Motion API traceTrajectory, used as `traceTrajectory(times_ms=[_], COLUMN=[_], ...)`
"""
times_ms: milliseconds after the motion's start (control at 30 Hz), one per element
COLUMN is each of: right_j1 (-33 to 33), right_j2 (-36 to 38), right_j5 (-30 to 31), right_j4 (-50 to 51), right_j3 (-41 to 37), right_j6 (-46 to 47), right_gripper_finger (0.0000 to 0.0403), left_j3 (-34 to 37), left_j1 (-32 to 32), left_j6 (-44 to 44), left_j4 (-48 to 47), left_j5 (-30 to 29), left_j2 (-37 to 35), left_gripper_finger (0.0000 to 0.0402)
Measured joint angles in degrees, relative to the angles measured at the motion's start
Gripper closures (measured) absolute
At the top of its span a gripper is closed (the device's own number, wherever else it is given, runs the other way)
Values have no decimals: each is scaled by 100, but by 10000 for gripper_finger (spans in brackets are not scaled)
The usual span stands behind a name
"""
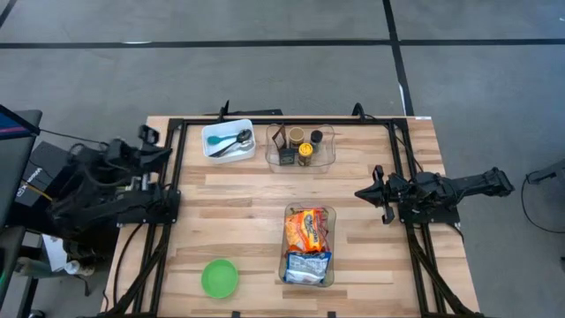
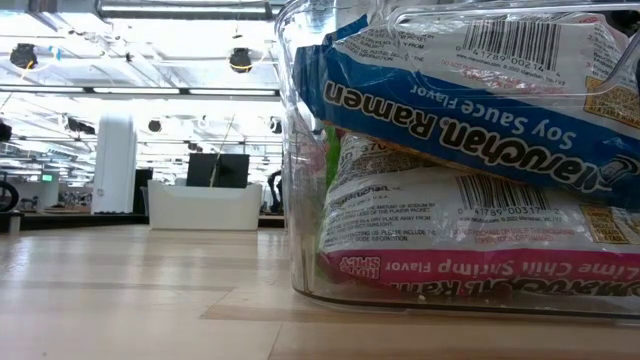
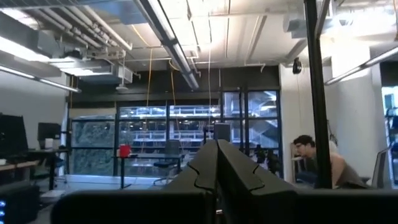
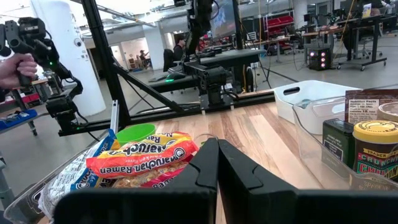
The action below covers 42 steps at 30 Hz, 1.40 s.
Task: Pick & Place Food Item
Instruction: Return to Home Position
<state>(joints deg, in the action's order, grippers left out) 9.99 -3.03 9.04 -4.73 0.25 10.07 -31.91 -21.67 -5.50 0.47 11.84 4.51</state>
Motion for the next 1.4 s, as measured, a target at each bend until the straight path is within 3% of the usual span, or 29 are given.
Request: traceTrajectory(times_ms=[300,700,1233,1400], right_j1=[1,0,0,0], right_j2=[0,-1,-2,-1], right_j5=[0,0,0,0], right_j4=[-2,0,0,0], right_j3=[2,2,2,0], right_j6=[0,0,0,0], right_gripper_finger=[403,403,403,403], left_j3=[1510,2858,3155,3155], left_j1=[2,2,2,2], left_j6=[-506,-1010,-972,-322], left_j4=[1652,2059,1362,1009], left_j5=[-358,-634,-747,-753], left_j2=[155,155,155,155], left_gripper_finger=[401,401,401,401])
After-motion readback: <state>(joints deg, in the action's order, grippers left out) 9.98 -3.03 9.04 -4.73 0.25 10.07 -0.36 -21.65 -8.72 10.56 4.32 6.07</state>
